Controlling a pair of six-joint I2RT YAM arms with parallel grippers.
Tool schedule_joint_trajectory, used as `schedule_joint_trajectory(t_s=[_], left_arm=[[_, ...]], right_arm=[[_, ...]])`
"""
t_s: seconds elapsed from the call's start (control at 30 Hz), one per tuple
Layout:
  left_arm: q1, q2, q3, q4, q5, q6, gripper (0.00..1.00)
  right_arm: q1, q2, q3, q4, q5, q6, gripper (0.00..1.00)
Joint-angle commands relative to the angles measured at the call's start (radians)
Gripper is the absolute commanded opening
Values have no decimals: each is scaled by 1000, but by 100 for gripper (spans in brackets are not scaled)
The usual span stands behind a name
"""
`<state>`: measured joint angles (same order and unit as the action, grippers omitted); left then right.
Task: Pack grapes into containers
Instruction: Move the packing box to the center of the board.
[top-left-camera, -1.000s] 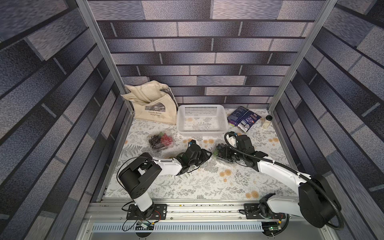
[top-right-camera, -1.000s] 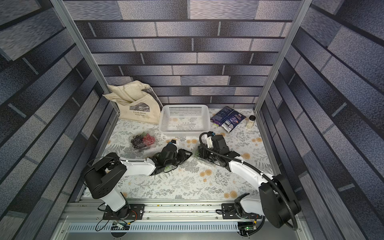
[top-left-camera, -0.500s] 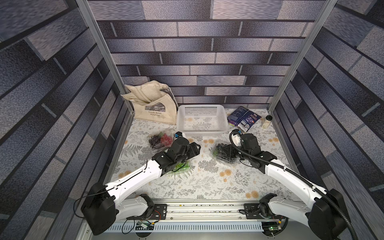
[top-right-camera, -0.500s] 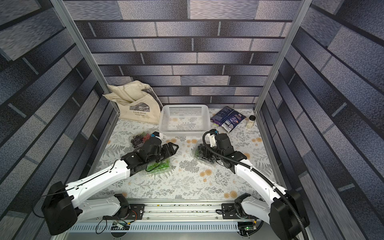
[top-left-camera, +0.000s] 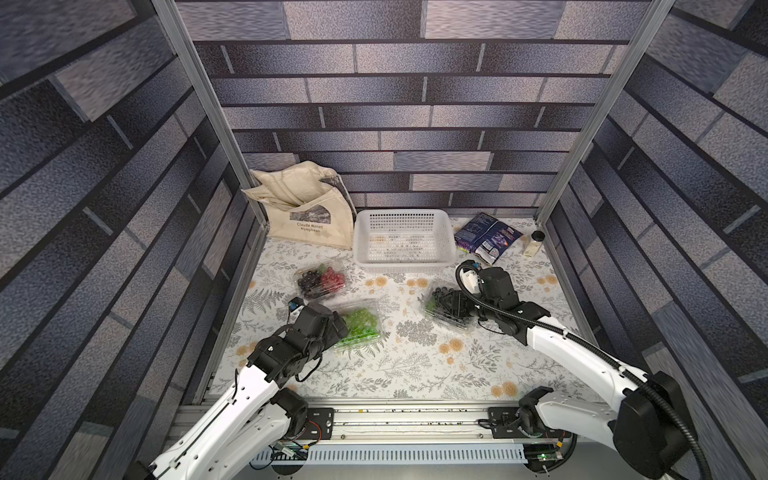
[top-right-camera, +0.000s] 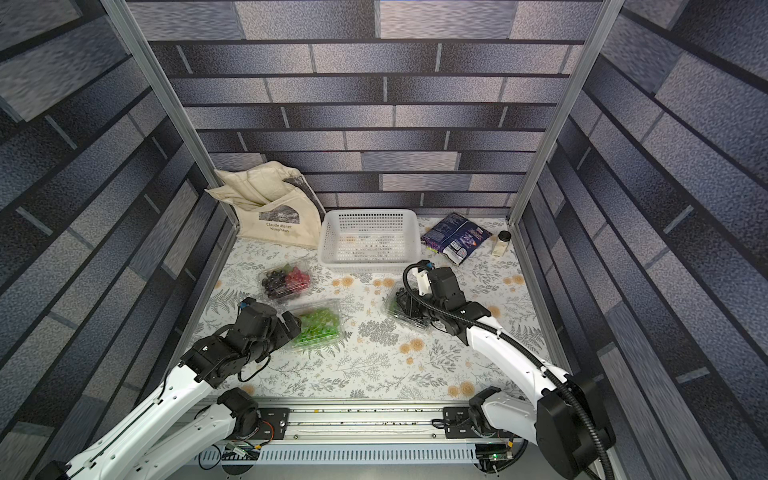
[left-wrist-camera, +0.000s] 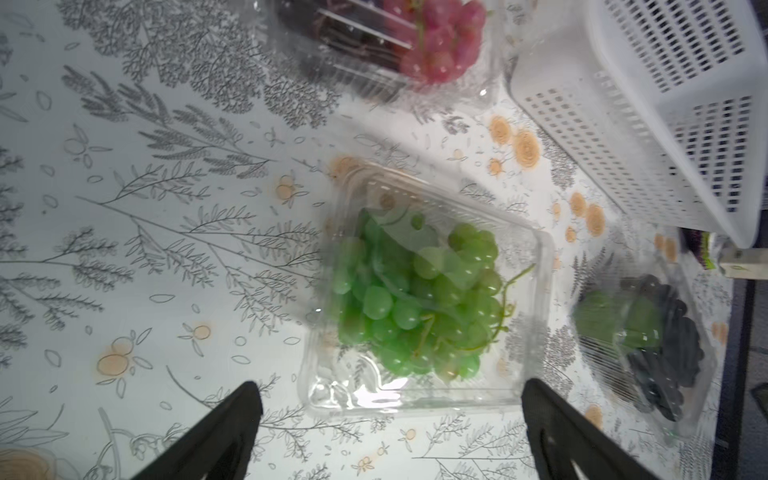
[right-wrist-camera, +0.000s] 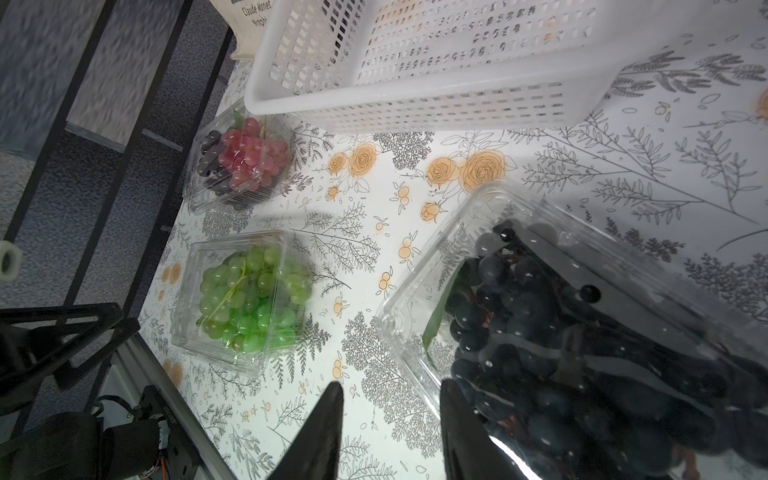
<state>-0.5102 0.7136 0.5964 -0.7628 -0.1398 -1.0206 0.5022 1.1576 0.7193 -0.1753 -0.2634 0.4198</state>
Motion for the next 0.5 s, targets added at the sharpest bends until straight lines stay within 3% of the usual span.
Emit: schedule_joint_trajectory(t_s=[0.0, 0.07, 0.27, 0.47], left_arm=[[50, 0, -39, 9, 28, 23, 100], [77, 11, -56, 62, 47, 41, 100], [90, 127, -58, 248, 113, 69, 100], [34, 285, -19, 376, 138, 75, 100]], right_arm=[[1, -13, 22, 5, -9, -3, 46], [0, -20, 15, 0, -3, -6, 53], [2, -30, 2, -8, 4, -4, 57], [1, -50, -8, -22, 19, -4, 58]])
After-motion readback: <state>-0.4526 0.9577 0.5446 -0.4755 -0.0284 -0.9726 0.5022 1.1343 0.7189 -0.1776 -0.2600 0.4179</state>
